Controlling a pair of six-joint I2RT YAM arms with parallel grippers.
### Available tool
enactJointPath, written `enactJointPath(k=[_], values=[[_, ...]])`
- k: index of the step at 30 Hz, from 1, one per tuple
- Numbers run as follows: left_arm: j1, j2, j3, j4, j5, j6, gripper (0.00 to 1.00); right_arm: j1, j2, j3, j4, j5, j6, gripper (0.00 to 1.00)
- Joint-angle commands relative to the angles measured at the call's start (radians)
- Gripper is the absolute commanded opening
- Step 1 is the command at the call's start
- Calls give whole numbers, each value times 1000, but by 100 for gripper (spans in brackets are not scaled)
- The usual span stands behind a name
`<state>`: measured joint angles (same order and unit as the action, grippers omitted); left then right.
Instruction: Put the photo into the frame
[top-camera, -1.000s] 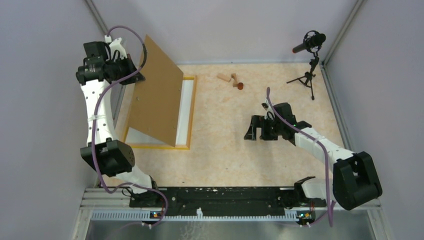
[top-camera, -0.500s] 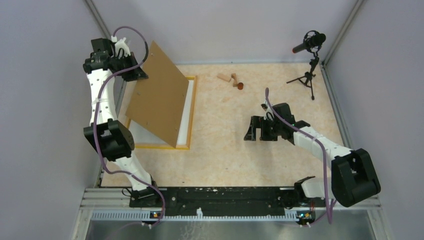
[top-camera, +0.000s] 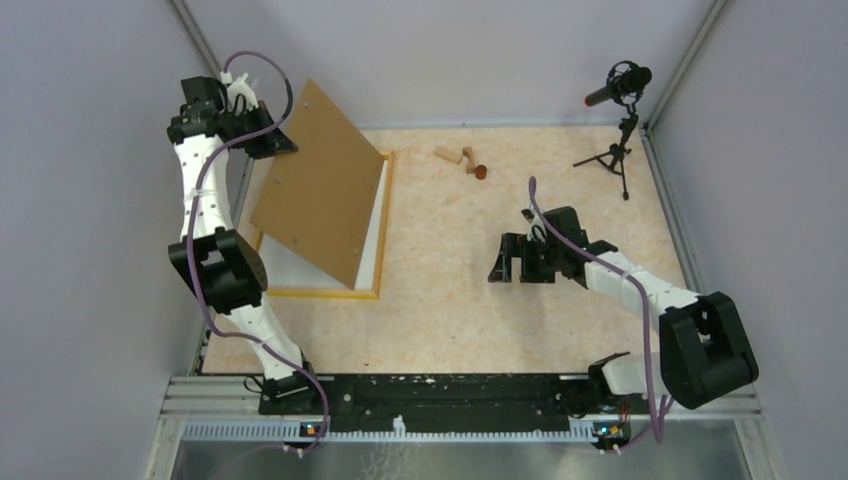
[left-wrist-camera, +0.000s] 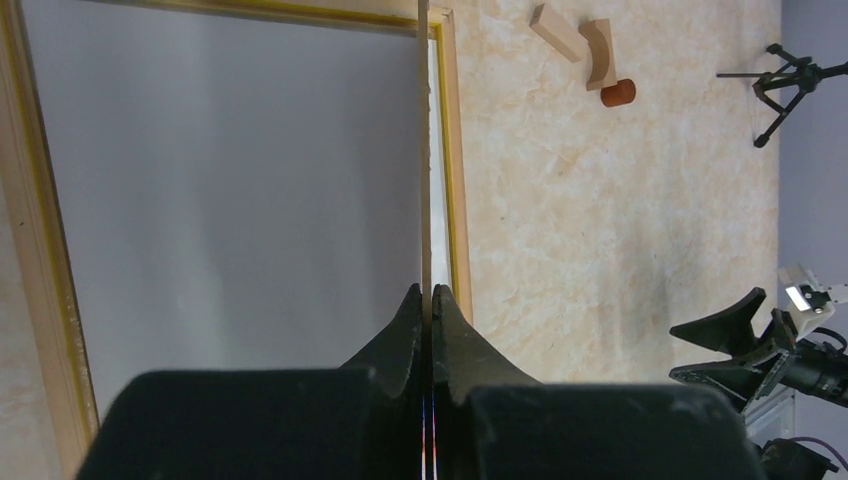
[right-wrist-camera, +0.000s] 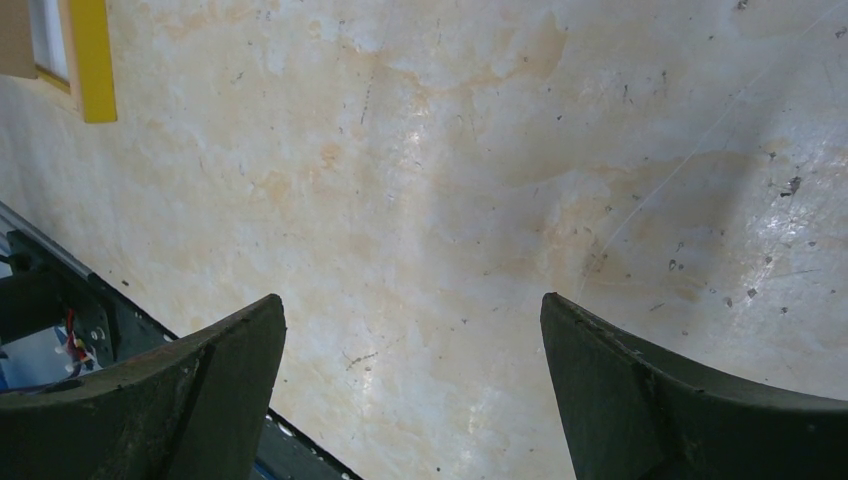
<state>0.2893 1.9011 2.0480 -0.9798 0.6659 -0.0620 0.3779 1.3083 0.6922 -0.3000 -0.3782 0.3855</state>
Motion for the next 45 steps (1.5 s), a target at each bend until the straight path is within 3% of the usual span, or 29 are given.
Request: enactJointPath(k=[1,21,32,35,45], values=[[7,-3,27,123,90,-48,0,10,7,26,24,12,-2,96],[56,-142,-388,335,144,-152,0,10,8,21,35,-2,11,96],[62,-115,-519,261,112,-66,1,10,-3,1,57,-9,37,96],[78,-126,-571,282,120,-54,16,10,-5,-5,67,-12,48,96],[86,-177,-714,377,122,-53,48,10,29,-13,135,-23,95,99]])
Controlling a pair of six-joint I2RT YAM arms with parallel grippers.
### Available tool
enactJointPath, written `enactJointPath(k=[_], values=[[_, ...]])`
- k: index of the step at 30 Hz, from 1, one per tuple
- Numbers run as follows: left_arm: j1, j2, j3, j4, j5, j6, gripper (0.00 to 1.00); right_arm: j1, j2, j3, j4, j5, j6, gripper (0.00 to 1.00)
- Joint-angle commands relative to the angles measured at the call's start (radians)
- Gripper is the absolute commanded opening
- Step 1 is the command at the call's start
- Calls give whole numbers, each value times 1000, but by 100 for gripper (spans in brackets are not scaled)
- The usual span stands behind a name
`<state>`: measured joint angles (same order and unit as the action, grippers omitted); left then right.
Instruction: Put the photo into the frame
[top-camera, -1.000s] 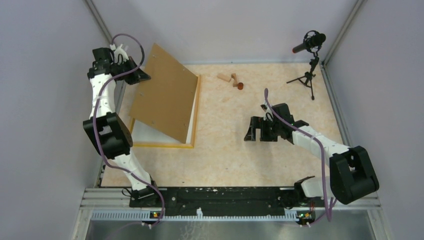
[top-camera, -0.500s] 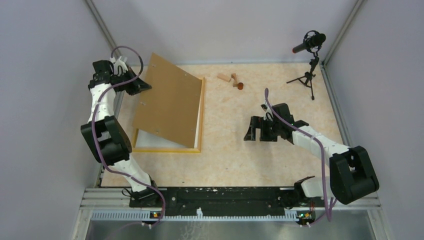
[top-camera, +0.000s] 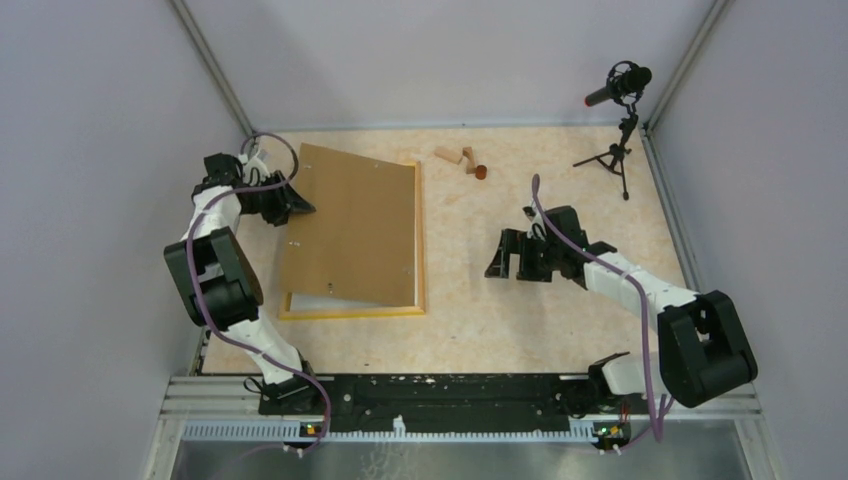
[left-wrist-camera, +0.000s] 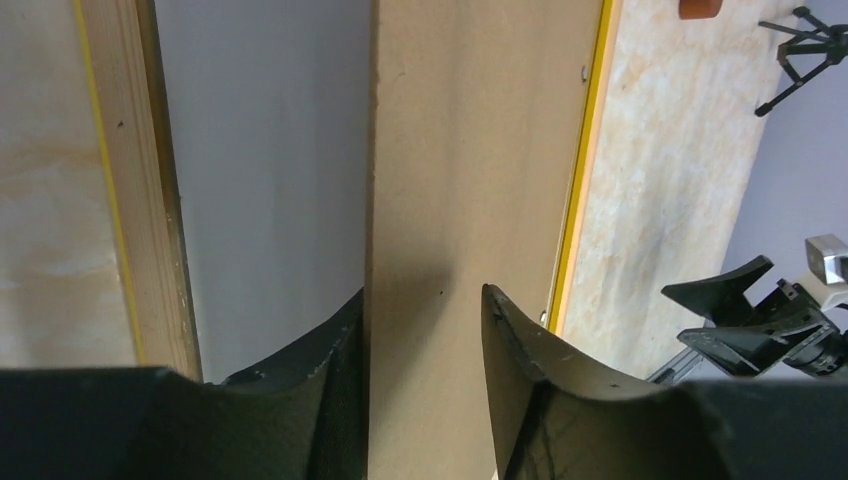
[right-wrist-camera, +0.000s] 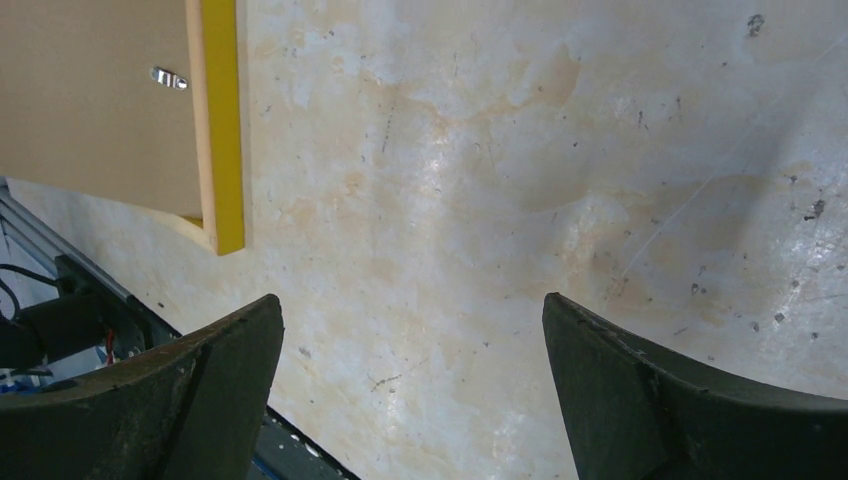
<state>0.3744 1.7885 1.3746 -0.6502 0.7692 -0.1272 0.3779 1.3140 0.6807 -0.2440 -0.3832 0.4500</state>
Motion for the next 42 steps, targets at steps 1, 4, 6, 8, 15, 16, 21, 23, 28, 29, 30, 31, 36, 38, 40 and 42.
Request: enactJointPath(k=[1,4,6,8,15,16,21,23,28,29,30,31,36,38,40,42], values=[[1,-66,-51,51,14,15,50,10,32,0,93,-30,40,99],[1,-82,-84,65,-12,13,57,16,81,11,137,-75,74,99],[0,-107,-120,87,-52,-8,61,29,113,23,164,-92,97,99],[-5,-139,-167,127,-77,-33,67,44,146,31,193,-106,121,99],[-79,-160,-209,152,-289,-50,77,105,258,99,221,-88,163,99],[-100,-156,-202,144,-343,-60,79,115,266,109,217,-80,164,99],[-204,-124,-164,82,-640,-127,87,136,308,162,187,-29,167,99],[-223,-116,-139,53,-743,-129,89,140,323,179,184,-27,170,99],[-211,-143,-88,11,-787,-61,99,146,339,209,164,-12,160,99],[-207,-165,-87,14,-791,-60,99,147,341,212,159,-8,156,99],[-205,-189,-93,35,-793,-57,99,147,345,217,154,-4,151,99],[-202,-214,-106,54,-786,-48,99,147,350,223,150,-2,148,99],[-145,-221,-176,178,-696,-92,99,149,394,247,176,-18,157,99],[-130,-160,-170,184,-649,-94,99,157,418,267,194,-32,166,99],[-114,-82,-140,158,-564,-95,99,168,437,290,211,-43,174,99],[-106,4,-112,130,-490,-89,96,176,455,309,231,-54,187,99]])
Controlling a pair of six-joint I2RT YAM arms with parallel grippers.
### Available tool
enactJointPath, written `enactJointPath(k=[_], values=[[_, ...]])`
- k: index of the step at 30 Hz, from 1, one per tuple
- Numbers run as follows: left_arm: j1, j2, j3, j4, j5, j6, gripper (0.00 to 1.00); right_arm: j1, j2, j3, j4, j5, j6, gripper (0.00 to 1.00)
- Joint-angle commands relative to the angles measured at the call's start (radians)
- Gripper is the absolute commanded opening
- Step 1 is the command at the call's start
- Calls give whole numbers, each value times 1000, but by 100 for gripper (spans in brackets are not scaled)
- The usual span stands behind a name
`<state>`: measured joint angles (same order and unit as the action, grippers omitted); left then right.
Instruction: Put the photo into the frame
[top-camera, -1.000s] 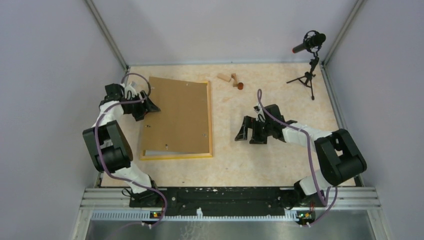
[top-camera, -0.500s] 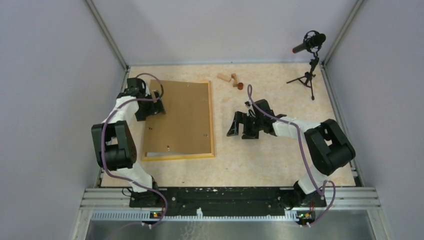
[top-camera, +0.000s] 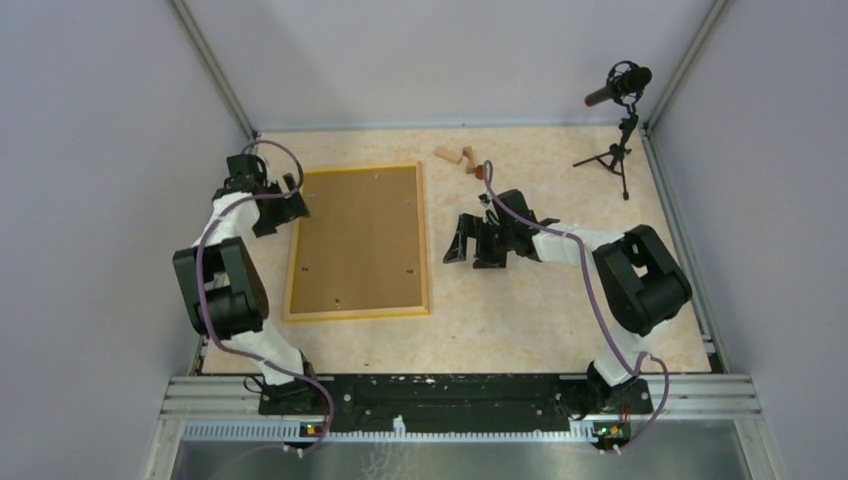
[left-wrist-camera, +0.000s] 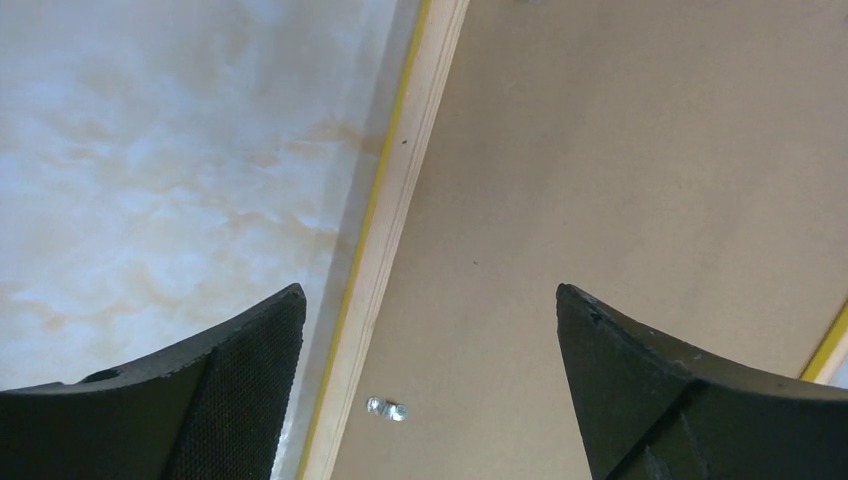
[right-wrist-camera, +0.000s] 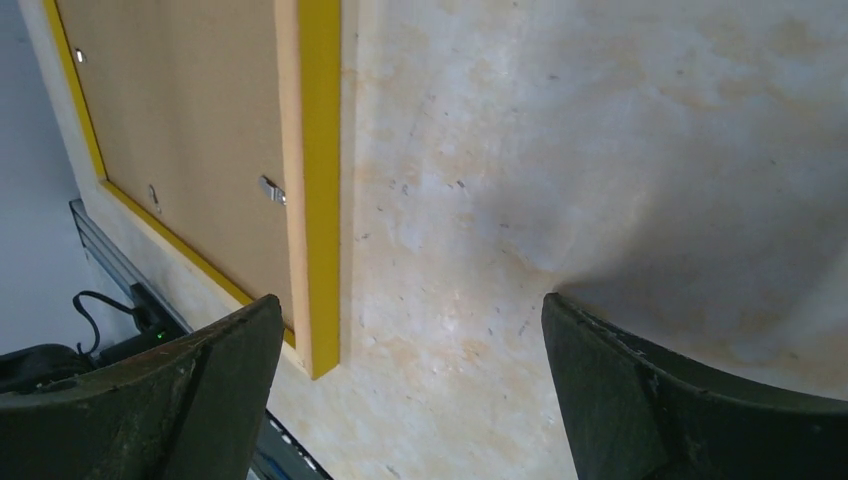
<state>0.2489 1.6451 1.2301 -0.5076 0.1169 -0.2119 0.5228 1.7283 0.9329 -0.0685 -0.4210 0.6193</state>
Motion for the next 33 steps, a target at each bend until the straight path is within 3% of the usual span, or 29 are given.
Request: enactJointPath(k=[1,7,11,17,19,27,33], values=[[19,175,42,-33,178,-2,95,34,49,64,60,-23,21,99],[18,182,-37,-6,230,3,90,82,126,153,18,22,-34,91],[16,129,-158,37,312,-19,76,153,170,243,-110,142,-97,89],[9,9,-294,94,444,-46,69,237,169,264,-230,328,-196,89],[3,-21,-327,113,474,-50,68,263,156,252,-269,396,-245,89],[-16,-46,-382,157,505,-53,69,268,73,151,-260,411,-398,95],[-15,-38,-370,149,498,-55,70,269,71,147,-245,418,-462,79]])
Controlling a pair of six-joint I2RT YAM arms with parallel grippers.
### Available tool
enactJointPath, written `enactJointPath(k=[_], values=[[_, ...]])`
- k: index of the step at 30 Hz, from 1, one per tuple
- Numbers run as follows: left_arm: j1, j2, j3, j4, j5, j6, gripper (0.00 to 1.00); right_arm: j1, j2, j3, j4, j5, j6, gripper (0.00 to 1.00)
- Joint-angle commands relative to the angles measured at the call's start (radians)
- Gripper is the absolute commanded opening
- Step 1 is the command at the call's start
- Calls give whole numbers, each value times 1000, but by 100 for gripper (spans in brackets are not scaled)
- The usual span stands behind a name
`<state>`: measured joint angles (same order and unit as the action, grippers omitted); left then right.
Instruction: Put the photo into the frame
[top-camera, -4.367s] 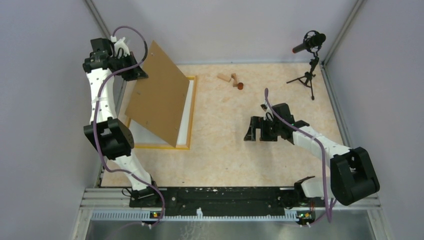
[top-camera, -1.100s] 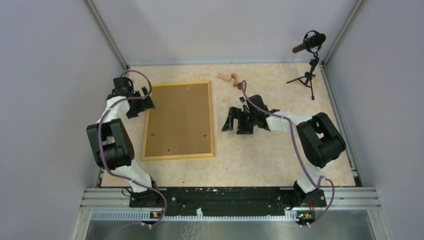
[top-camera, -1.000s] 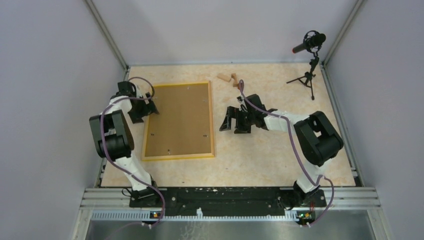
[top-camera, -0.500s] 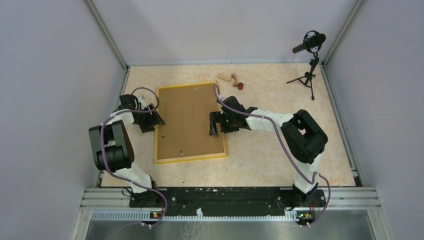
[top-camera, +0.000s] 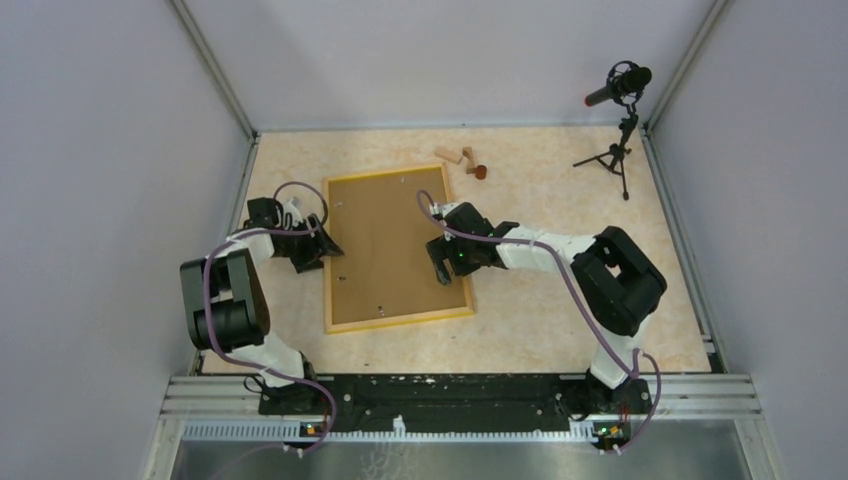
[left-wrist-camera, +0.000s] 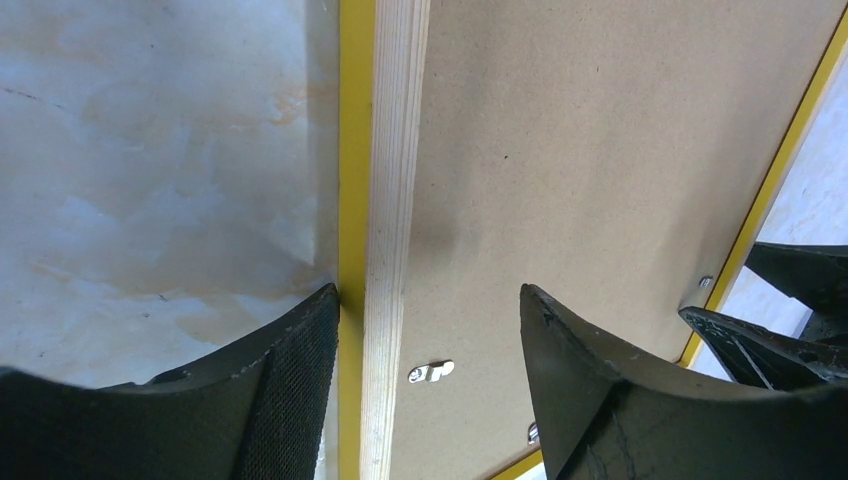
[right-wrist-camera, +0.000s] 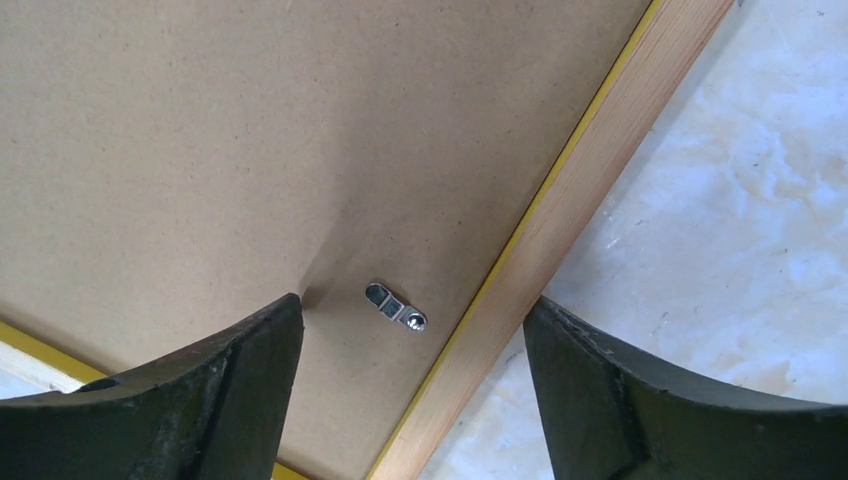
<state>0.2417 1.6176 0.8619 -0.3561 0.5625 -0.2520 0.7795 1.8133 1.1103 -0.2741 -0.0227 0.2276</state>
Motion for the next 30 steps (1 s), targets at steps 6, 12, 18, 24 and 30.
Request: enactJointPath(k=[6,12,18,24,30], values=[[-8,-10,-8,5,68,-18,70,12,-7,-14,-28,3,-118,64],[-8,-19,-14,10,72,-19,70,11,-4,-14,-24,87,-131,60],[-9,-25,-20,19,79,-23,69,16,-5,-41,40,130,-45,47],[-8,-35,-27,24,80,-26,68,43,12,-49,49,270,91,47],[-10,-48,-36,29,79,-30,68,61,41,-20,-61,392,291,38]])
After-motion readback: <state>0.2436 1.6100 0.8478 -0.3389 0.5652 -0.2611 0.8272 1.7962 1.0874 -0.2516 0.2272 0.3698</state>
